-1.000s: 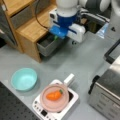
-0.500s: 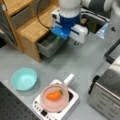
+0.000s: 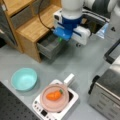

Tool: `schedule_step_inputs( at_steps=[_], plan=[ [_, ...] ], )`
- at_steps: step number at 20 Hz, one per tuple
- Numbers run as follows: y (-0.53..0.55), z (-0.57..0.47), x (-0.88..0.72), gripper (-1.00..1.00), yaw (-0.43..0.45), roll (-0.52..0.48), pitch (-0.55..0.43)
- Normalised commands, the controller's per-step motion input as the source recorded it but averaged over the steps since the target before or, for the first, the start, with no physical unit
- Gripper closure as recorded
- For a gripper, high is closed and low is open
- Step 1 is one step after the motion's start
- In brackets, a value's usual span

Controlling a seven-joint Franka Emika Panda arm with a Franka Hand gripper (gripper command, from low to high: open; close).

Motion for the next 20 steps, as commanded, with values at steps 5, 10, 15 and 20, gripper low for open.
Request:
schedule_step_inputs(
  at_steps=[5, 10, 15, 20],
  plan=[
    [0.24, -0.01, 0.05, -1.0, -0.107, 0.028, -0.026],
    [0.25, -0.02, 0.07, -1.0, -0.131, 0.038, -0.028],
    [0.23, -0.01, 0.08, -1.0, -0.142, 0.045, -0.024],
    [0.22, -0.01, 0.09, -1.0, -0.134, 0.052, -0.026]
  ],
)
